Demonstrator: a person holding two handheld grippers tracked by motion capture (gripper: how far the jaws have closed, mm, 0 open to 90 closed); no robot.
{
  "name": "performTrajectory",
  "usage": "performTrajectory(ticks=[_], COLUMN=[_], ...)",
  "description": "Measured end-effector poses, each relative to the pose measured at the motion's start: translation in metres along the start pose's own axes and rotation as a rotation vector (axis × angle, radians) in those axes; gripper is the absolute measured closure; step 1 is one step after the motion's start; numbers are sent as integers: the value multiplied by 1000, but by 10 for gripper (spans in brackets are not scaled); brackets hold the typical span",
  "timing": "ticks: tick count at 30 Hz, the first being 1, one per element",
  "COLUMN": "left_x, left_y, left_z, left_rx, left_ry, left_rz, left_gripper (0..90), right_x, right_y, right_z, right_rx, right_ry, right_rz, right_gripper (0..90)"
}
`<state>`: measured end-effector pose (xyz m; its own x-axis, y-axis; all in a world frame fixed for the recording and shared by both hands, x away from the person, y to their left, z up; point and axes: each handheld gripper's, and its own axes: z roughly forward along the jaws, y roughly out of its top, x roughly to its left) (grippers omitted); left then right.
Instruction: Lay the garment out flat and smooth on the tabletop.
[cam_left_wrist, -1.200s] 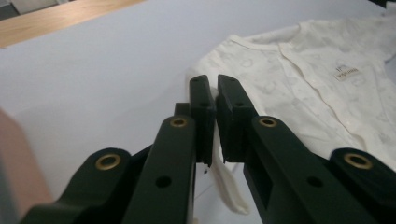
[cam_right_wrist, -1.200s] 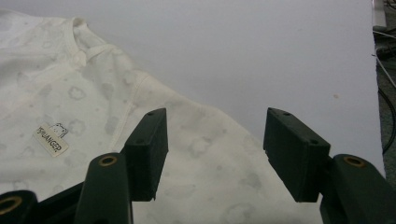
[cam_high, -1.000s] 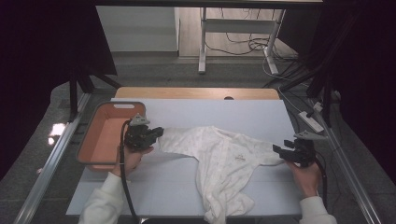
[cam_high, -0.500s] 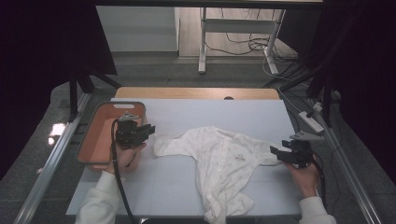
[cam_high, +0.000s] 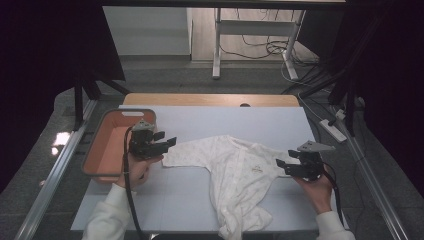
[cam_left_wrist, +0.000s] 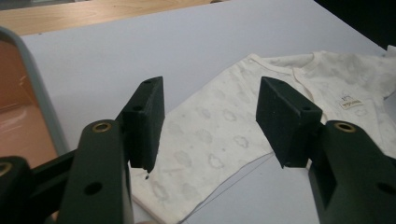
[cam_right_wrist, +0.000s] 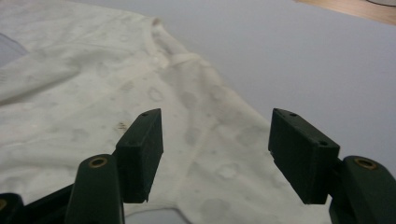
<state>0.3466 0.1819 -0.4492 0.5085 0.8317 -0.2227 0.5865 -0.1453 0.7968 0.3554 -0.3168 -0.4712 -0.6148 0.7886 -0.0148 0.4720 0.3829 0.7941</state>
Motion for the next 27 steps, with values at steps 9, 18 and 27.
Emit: performTrajectory(ticks=[9,18,27], left_x=[-10,-20,-28], left_y=[1,-1,-4], left_z=[11,22,31], left_rx=[20,42,69], left_ry=[-24,-36,-43], left_rz=[21,47,73], left_gripper=[396,394,389], right_x=[34,66,96], right_y=[-2,-4,-1], right_z=[2,9,5], right_rx=[22,53,39], right_ry=[74,161,240], right_rz=[-56,-116,-160], right_gripper=[353,353,353])
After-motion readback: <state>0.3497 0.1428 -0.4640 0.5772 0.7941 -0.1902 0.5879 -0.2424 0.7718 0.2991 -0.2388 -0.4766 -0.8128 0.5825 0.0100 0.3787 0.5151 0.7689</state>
